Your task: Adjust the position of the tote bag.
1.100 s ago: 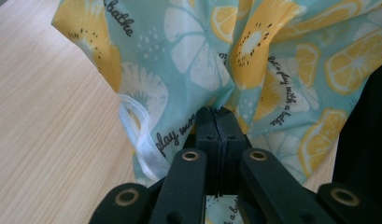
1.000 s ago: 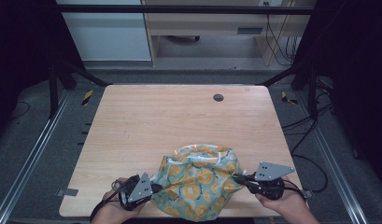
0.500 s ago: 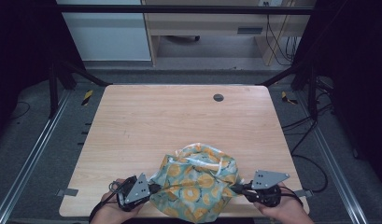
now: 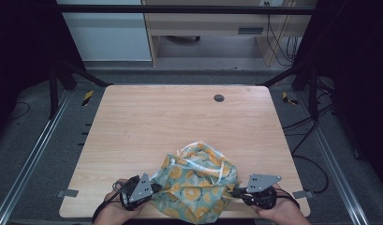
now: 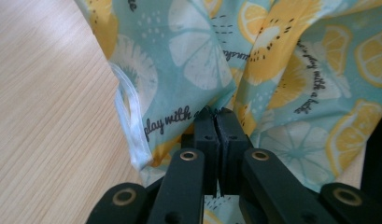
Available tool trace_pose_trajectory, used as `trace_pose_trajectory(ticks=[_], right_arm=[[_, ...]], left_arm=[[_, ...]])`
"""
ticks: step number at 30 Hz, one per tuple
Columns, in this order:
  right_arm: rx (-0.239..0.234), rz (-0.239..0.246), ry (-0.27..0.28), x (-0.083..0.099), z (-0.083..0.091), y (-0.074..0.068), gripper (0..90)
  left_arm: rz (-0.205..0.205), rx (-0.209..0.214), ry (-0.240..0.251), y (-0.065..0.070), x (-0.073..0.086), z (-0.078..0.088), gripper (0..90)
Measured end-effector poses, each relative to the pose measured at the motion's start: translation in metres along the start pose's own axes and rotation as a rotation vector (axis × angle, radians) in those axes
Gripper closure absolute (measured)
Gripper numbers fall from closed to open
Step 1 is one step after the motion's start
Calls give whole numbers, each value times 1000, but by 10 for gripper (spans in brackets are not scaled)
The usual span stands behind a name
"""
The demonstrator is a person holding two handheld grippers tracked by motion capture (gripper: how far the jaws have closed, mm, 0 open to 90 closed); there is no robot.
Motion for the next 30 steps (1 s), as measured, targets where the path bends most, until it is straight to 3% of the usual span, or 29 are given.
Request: trace_pose_trajectory(ticks=[8,14,30], right_arm=[[-2,-1,-26,7,-4,4,900],[-2,0,-43,9,-7,6,900],[3,11,-90,16,-15,17,900]], left_arm=[[-7,-13,-25,-3,3,-5,892],[-36,-27,-51,-3,3,-12,893],[-29,-48,-88,-11,7,-20,893]])
Point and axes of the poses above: each handheld gripper's, and its own axes: z roughly backward along the jaws, x roughly out of its underside, y roughly to its right, the point moved 1 cm from there along -z, roughly forward along the jaws, and after that the axes turned 5 degrees about z, right-handed, at the moved point
